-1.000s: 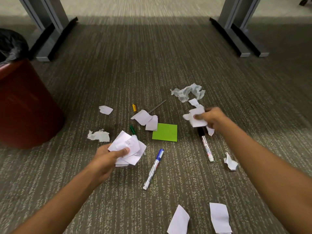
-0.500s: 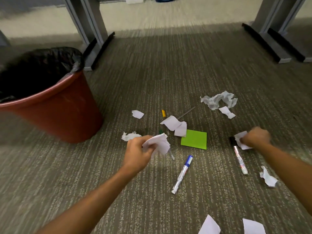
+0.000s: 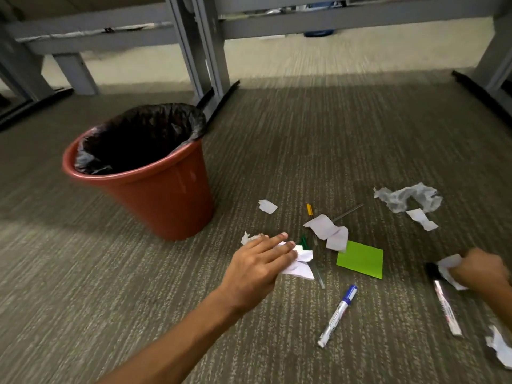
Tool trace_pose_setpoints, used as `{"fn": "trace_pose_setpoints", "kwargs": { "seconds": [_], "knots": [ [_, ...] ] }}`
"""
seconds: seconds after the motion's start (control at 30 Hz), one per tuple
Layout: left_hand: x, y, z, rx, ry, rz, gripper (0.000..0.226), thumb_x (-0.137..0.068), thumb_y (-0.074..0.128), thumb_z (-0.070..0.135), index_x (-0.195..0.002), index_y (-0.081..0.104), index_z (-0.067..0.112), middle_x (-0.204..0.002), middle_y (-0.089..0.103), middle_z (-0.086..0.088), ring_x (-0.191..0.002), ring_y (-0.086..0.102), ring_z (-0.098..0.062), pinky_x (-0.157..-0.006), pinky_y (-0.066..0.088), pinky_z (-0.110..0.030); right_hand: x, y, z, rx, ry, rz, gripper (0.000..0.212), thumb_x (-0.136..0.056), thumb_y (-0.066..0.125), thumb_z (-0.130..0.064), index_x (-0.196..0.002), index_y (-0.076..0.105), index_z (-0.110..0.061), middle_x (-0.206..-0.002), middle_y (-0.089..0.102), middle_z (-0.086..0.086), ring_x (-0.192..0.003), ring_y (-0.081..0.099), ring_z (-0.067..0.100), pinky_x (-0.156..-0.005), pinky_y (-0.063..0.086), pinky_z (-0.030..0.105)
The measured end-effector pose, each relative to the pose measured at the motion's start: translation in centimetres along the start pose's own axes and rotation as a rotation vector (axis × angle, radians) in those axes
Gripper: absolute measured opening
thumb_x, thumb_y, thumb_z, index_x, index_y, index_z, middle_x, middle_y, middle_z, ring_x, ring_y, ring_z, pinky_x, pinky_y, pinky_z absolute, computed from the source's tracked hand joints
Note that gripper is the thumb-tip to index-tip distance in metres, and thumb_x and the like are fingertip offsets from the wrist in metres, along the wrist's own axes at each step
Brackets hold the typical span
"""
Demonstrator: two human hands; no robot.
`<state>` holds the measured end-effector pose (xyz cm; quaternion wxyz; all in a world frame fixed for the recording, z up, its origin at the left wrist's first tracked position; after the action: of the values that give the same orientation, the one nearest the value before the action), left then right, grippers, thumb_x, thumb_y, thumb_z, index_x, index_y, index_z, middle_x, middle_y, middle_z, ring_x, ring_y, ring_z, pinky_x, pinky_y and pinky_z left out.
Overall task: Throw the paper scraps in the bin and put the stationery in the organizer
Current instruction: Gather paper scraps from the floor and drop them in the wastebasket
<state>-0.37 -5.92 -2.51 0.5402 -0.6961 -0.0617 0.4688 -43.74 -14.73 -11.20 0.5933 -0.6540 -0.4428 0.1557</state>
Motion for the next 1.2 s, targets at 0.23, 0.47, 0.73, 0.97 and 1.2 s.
{"fn": "trace_pose_setpoints", "kwargs": {
  "seconds": [0.23,0.47,0.73,0.97,1.2],
  "knots": [
    [0.7,-2.5,-1.5,-0.072,0.096,0.029,0.019,-0.093,0.063,0.012,-0.111,0.069,0.011,-0.117,0.072,-0.007,-0.113,0.066,-0.022,-0.083,0.057,-0.038,-3.9,0.5,-2.3,-0.279,0.034,-0.126,0.044,-0.090,0.066,-0.008,-0.127,0.050,0.008,-0.118,0.054,0.034,-0.107,0.056,0.048,-0.093,0.050,0.060],
    [-2.7,-11.1,-6.7,-0.277,0.036,0.142,0.023,-0.090,0.063,0.011,-0.111,0.073,0.008,-0.119,0.071,-0.008,-0.113,0.066,-0.023,-0.084,0.057,-0.039,8.7,-9.4,-21.5,-0.630,-0.585,0.223,0.029,-0.071,0.085,-0.017,-0.094,0.069,-0.014,-0.090,0.072,0.010,-0.086,0.067,0.027,-0.079,0.052,0.035],
    [-4.7,-19.7,-15.4,-0.489,-0.208,0.276,0.030,-0.085,0.053,0.003,-0.102,0.076,0.008,-0.108,0.075,-0.008,-0.095,0.073,-0.025,-0.074,0.061,-0.039,22.8,-11.0,-41.8,-0.936,-0.945,-0.040,0.028,-0.061,0.091,-0.028,-0.070,0.065,-0.026,-0.072,0.070,-0.011,-0.066,0.063,0.002,-0.060,0.051,0.022],
    [-6.2,-20.7,-21.4,-0.576,-0.660,-0.118,0.025,-0.083,0.055,0.010,-0.103,0.066,0.021,-0.102,0.074,-0.002,-0.092,0.068,-0.033,-0.066,0.055,-0.045,28.5,-8.1,-49.9,-0.895,-0.906,-0.045,0.030,-0.060,0.091,-0.030,-0.063,0.061,-0.025,-0.069,0.064,-0.009,-0.065,0.057,0.002,-0.052,0.043,0.017],
    [-4.0,-20.6,-25.8,-0.465,-0.882,-0.306,0.034,-0.086,0.054,0.011,-0.120,0.051,0.011,-0.115,0.064,-0.019,-0.108,0.059,-0.041,-0.081,0.050,-0.047,30.1,-6.0,-53.6,-0.578,-1.045,-0.019,0.032,-0.063,0.088,-0.037,-0.083,0.068,-0.022,-0.097,0.070,0.003,-0.089,0.065,0.018,-0.082,0.056,0.034]
  ]
}}
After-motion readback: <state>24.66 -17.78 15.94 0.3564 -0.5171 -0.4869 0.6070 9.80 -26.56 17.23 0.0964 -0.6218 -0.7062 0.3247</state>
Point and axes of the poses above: each hand's wrist, its own x-axis away from the middle knuckle, its own y-axis out of the palm, z = x × y, the point moved 2 cm from there along -x, towards the middle knuckle
